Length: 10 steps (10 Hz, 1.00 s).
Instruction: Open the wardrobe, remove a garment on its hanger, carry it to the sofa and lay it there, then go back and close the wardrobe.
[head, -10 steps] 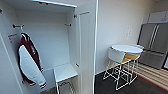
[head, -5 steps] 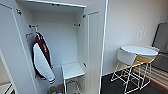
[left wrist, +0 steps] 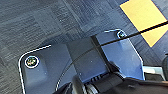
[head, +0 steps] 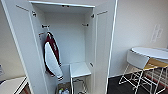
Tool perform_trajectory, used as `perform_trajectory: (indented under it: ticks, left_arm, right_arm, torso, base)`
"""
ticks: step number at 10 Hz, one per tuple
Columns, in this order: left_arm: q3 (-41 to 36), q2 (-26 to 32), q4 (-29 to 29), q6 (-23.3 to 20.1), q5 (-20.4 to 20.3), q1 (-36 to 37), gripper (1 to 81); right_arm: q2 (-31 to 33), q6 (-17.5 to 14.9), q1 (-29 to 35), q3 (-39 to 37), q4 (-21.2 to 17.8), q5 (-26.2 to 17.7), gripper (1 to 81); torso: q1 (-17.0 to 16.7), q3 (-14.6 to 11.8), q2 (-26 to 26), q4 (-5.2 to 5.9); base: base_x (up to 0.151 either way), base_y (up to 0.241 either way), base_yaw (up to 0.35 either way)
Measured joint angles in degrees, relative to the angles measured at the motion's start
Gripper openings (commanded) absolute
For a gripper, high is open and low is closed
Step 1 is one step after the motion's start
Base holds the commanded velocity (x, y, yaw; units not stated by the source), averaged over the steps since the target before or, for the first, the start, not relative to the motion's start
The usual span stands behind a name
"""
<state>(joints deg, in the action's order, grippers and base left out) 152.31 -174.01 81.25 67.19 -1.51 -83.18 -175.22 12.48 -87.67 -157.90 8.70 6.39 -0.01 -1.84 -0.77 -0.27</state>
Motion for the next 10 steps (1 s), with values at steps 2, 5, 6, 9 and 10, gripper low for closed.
perform_trajectory:
  ticks: [2, 5, 6, 9, 10]
  left_arm:
    - [0.04, 0.02, 0.0, -0.02, 0.02, -0.12, 81.1]
    - [0.04, 0.05, 0.0, -0.02, 0.04, -0.2, 81.1]
    - [0.04, 0.0, 0.0, -0.02, 0.0, 0.0, 81.1]
    - [0.04, 0.05, 0.0, -0.02, 0.06, -0.17, 81.1]
    - [0.04, 0.0, 0.0, -0.02, 0.0, 0.02, 81.1]
  right_arm:
    - [-0.01, 0.0, 0.02, -0.01, -0.02, 0.13, 81.1]
    - [0.0, 0.0, -0.06, 0.0, -0.02, 0.11, 81.1]
    - [0.0, 0.0, -0.13, 0.0, -0.02, 0.17, 81.1]
    - [-0.01, 0.0, -0.09, 0.0, -0.02, 0.22, 81.1]
    - [-0.01, 0.0, -0.24, 0.0, -0.02, 0.17, 81.1]
  torso:
    - [-0.02, 0.0, 0.0, 0.0]
    - [-0.02, 0.0, 0.0, 0.0]
    - [-0.02, 0.0, 0.0, 0.0]
    - [-0.02, 0.0, 0.0, 0.0]
    - [-0.02, 0.0, 0.0, 0.0]
  base:
    - [0.0, 0.0, 0.229]
    - [0.0, 0.0, 0.229]
    - [0.0, 0.0, 0.229]
    - [0.0, 0.0, 0.196]
    - [0.0, 0.0, 0.172]
